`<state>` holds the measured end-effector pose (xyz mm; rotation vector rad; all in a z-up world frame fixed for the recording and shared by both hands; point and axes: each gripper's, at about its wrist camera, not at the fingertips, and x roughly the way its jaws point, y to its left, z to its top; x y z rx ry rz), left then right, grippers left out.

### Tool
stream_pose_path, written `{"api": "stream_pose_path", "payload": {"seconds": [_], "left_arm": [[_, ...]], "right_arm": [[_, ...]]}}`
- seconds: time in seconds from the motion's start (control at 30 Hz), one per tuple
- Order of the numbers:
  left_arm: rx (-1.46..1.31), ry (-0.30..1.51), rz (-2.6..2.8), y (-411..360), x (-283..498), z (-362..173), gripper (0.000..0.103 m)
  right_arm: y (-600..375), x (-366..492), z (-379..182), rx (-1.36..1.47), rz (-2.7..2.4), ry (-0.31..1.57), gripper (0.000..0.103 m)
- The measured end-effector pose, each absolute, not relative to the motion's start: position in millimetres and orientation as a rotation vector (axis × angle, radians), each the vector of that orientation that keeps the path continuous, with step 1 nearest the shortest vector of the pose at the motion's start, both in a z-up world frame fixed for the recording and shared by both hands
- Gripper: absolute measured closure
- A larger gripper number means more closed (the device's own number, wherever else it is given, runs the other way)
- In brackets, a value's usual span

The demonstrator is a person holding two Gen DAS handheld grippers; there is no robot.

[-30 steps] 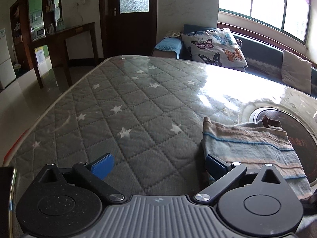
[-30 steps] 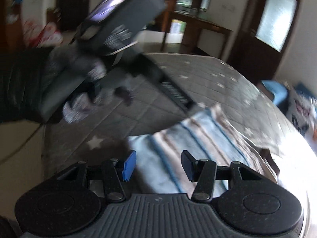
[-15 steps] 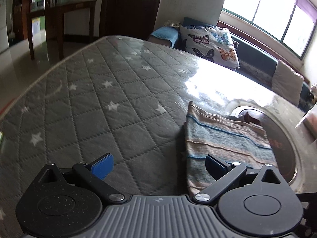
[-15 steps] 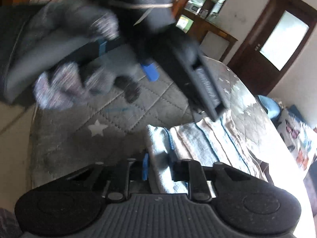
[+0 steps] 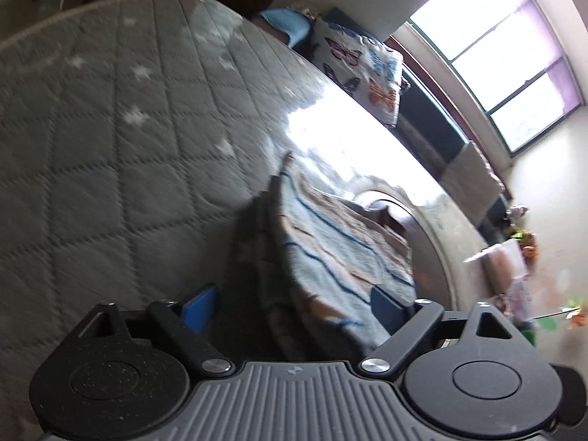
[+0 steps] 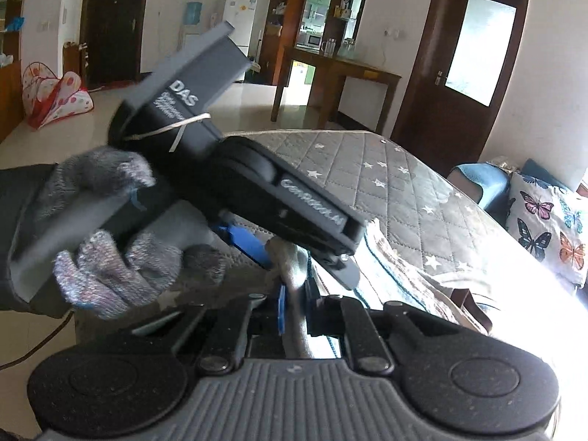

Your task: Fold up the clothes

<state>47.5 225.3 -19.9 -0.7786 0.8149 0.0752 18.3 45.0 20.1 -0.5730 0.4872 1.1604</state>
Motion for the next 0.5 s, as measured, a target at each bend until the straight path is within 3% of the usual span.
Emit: {"api": "stream_pose_path", "payload": {"seconds": [0.3,0.5], "left_arm": [[-0.877,0.824,-0.008,233.1,53.6,-33.3,0.066],[-0.872,0.819,-0.006,234.4,53.8,-32.5,0.078]], "right_arm": [[30.4,20.3,24.0,-0.527,1.191,0.473,0.095],[24.5,26.5,22.2,-0.519,1.205,0.503,0.093]]}}
